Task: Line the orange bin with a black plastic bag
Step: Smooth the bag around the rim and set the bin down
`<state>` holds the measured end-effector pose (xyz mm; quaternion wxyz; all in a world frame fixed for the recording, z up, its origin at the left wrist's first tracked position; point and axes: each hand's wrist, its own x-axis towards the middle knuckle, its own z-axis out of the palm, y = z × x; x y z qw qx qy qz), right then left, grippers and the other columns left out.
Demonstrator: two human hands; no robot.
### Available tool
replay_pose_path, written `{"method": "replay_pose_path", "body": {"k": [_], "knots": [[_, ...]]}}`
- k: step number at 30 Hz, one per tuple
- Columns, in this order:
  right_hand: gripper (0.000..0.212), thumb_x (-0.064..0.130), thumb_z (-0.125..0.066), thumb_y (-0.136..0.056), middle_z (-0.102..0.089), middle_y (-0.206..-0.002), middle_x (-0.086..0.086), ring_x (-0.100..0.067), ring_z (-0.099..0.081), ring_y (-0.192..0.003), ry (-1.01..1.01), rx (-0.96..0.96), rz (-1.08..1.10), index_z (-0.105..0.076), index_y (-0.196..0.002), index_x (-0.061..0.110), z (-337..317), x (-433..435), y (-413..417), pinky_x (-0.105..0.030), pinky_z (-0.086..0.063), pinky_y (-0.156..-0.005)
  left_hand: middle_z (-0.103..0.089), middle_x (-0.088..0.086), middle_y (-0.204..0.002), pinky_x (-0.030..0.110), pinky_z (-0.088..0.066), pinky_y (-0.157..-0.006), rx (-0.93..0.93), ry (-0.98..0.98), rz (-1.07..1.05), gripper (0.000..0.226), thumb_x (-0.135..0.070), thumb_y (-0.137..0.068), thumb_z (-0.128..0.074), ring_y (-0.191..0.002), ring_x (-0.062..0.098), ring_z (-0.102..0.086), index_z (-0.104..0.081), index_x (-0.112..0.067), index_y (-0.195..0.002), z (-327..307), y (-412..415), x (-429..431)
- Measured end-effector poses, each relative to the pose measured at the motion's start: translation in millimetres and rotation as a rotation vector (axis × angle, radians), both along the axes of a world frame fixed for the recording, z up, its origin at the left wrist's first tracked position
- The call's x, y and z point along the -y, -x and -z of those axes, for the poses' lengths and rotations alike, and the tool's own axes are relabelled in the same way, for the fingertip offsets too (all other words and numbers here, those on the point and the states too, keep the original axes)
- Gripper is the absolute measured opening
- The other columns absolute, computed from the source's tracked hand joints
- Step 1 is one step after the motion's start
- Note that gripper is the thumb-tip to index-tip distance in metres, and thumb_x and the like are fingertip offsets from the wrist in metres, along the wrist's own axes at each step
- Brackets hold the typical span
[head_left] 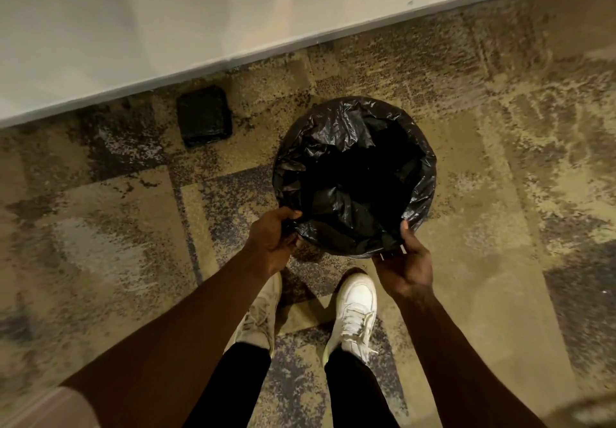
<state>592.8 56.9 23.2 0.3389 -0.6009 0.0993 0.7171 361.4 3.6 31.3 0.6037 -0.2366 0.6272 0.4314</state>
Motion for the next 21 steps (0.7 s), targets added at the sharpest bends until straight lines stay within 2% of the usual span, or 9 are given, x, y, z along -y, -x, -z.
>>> {"method": "replay_pose_path", "body": {"k": [3,7,9,11,12,14,16,17,21], "knots": [[0.019,0.013,-0.071,-0.076,-0.077,-0.108,-0.010,-0.031,-0.072,-0.104,-0.031,-0.046,0.018,-0.075,-0.094,0.013,6.5,1.8,-4.4,-0.041,-0.058,-0.093,-0.073,0.009,-0.086,0.031,-0.050,-0.060,-0.030,0.018,0.016,0.012,0.004,-0.088,-0.067,-0.074,0.024,-0.064,-0.070,-0.007,-0.088,1.7,2.7,-0.3],[0.013,0.014,-0.064,-0.076,-0.073,-0.100,-0.009,-0.029,-0.069,-0.098,-0.091,0.129,-0.012,-0.075,-0.082,0.017,6.1,-5.6,-8.0,-0.041,-0.053,-0.097,-0.078,0.014,-0.106,0.033,-0.056,-0.073,-0.311,0.057,0.195,0.014,-0.012,-0.087,-0.082,-0.089,0.028,-0.072,-0.073,-0.008,-0.098,-2.8,1.8,-0.7],[0.009,0.017,-0.062,-0.091,-0.069,-0.102,-0.010,-0.027,-0.065,-0.097,-0.168,0.428,-0.092,-0.068,-0.098,0.014,1.3,-7.2,-5.2,-0.041,-0.050,-0.094,-0.065,0.016,-0.135,0.036,-0.060,-0.083,-0.665,0.096,0.470,0.060,-0.040,-0.086,-0.085,-0.109,0.026,-0.069,-0.060,-0.009,-0.130,-5.5,-3.2,2.6],[0.024,0.021,-0.066,-0.100,-0.062,-0.111,-0.013,-0.025,-0.061,-0.101,-0.352,0.866,-0.220,-0.059,-0.119,0.008,-6.9,-8.6,-3.8,-0.040,-0.049,-0.090,-0.039,0.019,-0.159,0.052,-0.051,-0.111,-1.111,0.074,0.788,0.093,-0.064,-0.086,-0.075,-0.142,0.037,-0.048,-0.039,-0.009,-0.151,-8.4,-8.1,9.4],[0.033,0.023,-0.068,-0.100,-0.059,-0.118,-0.016,-0.026,-0.059,-0.108,-0.504,1.072,-0.342,-0.056,-0.127,0.006,-12.4,-10.3,-4.9,-0.038,-0.049,-0.092,-0.030,0.019,-0.166,0.057,-0.040,-0.121,-1.304,0.008,0.946,0.094,-0.069,-0.089,-0.066,-0.152,0.042,-0.035,-0.035,-0.010,-0.155,-11.5,-12.7,11.0],[0.040,0.020,-0.071,-0.097,-0.052,-0.132,-0.021,-0.029,-0.053,-0.124,-0.862,1.311,-0.646,-0.059,-0.132,0.006,-23.6,-17.1,-5.2,-0.023,-0.045,-0.102,-0.020,0.020,-0.172,0.058,-0.025,-0.125,-1.510,-0.190,1.198,0.080,-0.067,-0.096,-0.056,-0.160,0.043,-0.022,-0.043,-0.014,-0.153,-13.7,-21.0,12.5],[0.034,0.014,-0.070,-0.093,-0.051,-0.137,-0.021,-0.030,-0.048,-0.133,-1.108,1.317,-0.889,-0.066,-0.127,0.010,-31.5,-25.7,-1.3,-0.009,-0.035,-0.104,-0.023,0.019,-0.172,0.056,-0.020,-0.126,-1.542,-0.297,1.368,0.065,-0.062,-0.096,-0.057,-0.162,0.040,-0.019,-0.056,-0.016,-0.142,-13.1,-30.3,15.5],[0.033,0.013,-0.069,-0.093,-0.052,-0.139,-0.018,-0.030,-0.048,-0.134,-1.167,1.265,-1.013,-0.068,-0.126,0.011,-32.7,-30.0,4.4,-0.012,-0.037,-0.104,-0.027,0.020,-0.171,0.055,-0.019,-0.127,-1.533,-0.298,1.434,0.062,-0.060,-0.095,-0.058,-0.162,0.039,-0.019,-0.060,-0.015,-0.138,-12.0,-33.9,18.6],[0.045,0.022,-0.059,-0.104,-0.050,-0.156,-0.013,-0.036,-0.042,-0.144,-1.104,0.991,-1.678,-0.058,-0.149,0.018,-16.4,-45.7,30.1,-0.047,-0.046,-0.111,-0.039,0.023,-0.166,0.057,-0.016,-0.129,-1.520,-0.244,1.560,0.063,-0.058,-0.097,-0.053,-0.164,0.039,-0.019,-0.064,-0.009,-0.136,-9.5,-38.8,37.4]]}}
